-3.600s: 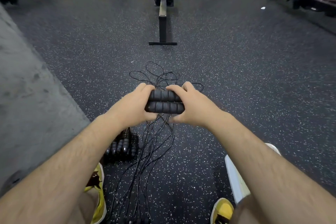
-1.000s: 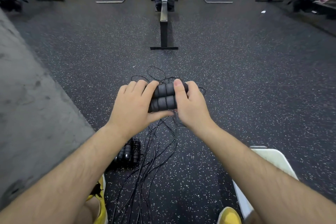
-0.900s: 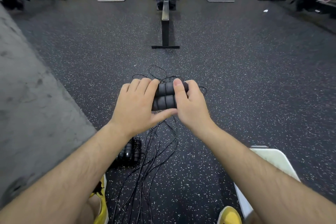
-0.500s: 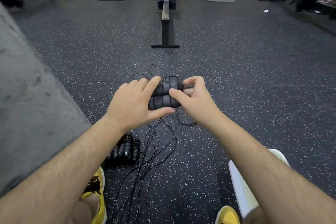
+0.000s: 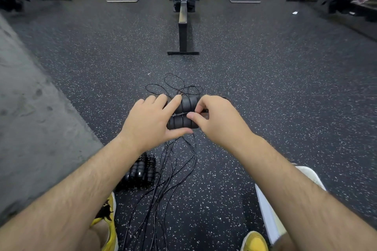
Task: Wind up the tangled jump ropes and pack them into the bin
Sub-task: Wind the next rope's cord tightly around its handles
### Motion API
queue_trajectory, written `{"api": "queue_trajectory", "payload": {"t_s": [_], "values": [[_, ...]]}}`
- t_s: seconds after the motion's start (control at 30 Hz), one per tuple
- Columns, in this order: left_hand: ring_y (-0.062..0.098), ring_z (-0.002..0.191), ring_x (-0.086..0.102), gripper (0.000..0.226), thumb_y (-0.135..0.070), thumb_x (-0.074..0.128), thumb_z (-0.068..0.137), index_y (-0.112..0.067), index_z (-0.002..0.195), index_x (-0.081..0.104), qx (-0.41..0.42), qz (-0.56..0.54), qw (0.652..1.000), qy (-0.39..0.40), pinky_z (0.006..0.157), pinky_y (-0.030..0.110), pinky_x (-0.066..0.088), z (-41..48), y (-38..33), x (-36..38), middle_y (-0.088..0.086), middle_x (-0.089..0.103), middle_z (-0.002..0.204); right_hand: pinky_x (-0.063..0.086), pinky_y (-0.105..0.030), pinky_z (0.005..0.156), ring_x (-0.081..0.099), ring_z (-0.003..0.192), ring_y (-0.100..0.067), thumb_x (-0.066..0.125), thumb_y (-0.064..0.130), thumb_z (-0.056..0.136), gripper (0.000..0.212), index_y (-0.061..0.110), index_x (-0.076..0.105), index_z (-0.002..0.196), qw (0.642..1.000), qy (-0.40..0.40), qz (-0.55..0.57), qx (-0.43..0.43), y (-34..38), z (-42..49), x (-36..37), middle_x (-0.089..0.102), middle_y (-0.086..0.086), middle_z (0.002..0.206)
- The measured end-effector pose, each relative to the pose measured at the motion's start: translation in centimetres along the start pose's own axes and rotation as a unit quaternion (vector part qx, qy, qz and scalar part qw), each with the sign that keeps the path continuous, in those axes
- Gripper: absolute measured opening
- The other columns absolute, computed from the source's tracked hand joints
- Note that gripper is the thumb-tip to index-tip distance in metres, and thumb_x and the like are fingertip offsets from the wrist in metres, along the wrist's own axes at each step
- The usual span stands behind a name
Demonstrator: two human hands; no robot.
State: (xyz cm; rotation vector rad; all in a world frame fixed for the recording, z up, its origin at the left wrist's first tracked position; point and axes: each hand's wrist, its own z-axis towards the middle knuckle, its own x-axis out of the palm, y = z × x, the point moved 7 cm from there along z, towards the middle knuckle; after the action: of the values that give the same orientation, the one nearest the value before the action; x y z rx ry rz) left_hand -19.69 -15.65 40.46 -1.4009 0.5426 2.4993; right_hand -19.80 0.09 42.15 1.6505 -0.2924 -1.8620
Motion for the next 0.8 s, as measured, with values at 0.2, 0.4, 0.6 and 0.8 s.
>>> {"api": "queue_trajectory", "payload": {"t_s": [0.2, 0.4, 0.6, 0.8], "values": [[0.029, 0.076, 0.057, 0.082, -0.088, 0.044, 0.080, -0.022, 0.126, 0.061, 0.006, -0.021, 1.000, -0.006, 0.065, 0.036, 0.040, -0.1, 0.4, 0.2, 0.002, 0.058, 0.087, 0.047, -0.037, 0.090, 0.057, 0.101, -0.018, 0.059, 0.033, 0.095, 0.020, 0.022, 0.059, 0.112, 0.999, 0.009, -0.036, -0.025, 0.6, -0.2, -0.5, 0.062, 0.004, 0.109], [0.026, 0.073, 0.058, 0.074, -0.086, 0.048, 0.078, -0.027, 0.121, 0.063, 0.008, -0.066, 0.998, 0.003, 0.065, 0.034, 0.043, 0.1, 0.8, 0.0, -0.003, 0.057, 0.082, 0.045, -0.041, 0.084, 0.056, 0.093, -0.023, 0.052, 0.026, 0.099, 0.012, 0.018, 0.060, 0.095, 0.987, 0.019, -0.105, -0.122, 0.7, 0.4, -1.5, 0.059, 0.002, 0.096], [0.023, 0.072, 0.061, 0.070, -0.088, 0.048, 0.076, -0.033, 0.116, 0.062, 0.037, -0.132, 0.990, 0.036, 0.062, 0.033, 0.049, 0.0, 0.3, -0.6, -0.009, 0.054, 0.077, 0.042, -0.038, 0.072, 0.049, 0.082, -0.017, 0.058, 0.023, 0.093, 0.009, 0.021, 0.066, 0.089, 0.955, -0.023, -0.127, -0.268, 1.2, 0.7, -2.0, 0.059, 0.009, 0.086], [0.012, 0.090, 0.062, 0.075, -0.088, 0.052, 0.074, -0.037, 0.128, 0.056, 0.045, -0.261, 0.963, 0.053, 0.079, 0.034, 0.054, -0.7, -0.4, -2.1, -0.016, 0.063, 0.094, 0.045, -0.028, 0.075, 0.054, 0.081, -0.013, 0.067, 0.028, 0.094, 0.008, 0.021, 0.067, 0.090, 0.979, 0.033, 0.133, -0.148, -1.4, 1.5, -3.1, 0.059, 0.002, 0.087]]}}
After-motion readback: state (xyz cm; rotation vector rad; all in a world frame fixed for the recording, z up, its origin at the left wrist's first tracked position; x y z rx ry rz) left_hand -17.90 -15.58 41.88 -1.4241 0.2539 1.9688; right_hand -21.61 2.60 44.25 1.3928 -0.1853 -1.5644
